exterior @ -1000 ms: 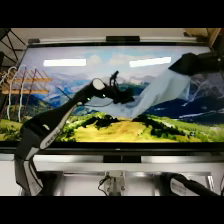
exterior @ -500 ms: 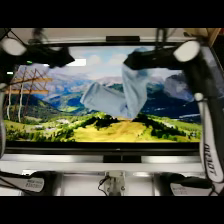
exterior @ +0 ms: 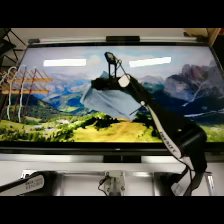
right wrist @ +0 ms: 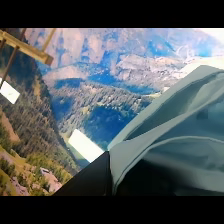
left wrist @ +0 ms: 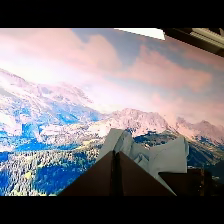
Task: Fold the shirts.
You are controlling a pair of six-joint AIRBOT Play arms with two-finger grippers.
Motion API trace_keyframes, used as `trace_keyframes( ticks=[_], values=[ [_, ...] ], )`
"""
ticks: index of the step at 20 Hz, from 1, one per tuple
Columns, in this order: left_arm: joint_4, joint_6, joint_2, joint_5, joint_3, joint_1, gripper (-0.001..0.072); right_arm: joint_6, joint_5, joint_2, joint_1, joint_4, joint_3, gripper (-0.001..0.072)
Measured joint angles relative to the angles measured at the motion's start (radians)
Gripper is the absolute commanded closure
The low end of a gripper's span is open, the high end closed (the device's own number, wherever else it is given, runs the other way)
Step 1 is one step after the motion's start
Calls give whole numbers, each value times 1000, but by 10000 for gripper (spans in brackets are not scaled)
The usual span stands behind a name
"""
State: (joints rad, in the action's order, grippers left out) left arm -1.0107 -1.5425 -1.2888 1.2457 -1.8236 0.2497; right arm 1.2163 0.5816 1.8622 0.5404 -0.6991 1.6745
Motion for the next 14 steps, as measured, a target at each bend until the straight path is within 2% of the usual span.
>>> trace_keyframes(
  ticks=[4, 5, 10, 14],
  values=[
    [-1, 5, 13, 5, 26, -23, 681, -22, -14, 31, 29, 108, 1, 208],
    [-3, 5, 13, 0, 37, -27, 682, -25, 5, 35, 35, 122, 0, 162],
    [-3, 8, 13, -17, 79, -42, 681, -39, 154, 14, 10, 147, 0, 157],
    [-3, 10, 14, -37, 90, -46, 681, 9, 386, -80, -118, 27, 1, 157]
  ],
)
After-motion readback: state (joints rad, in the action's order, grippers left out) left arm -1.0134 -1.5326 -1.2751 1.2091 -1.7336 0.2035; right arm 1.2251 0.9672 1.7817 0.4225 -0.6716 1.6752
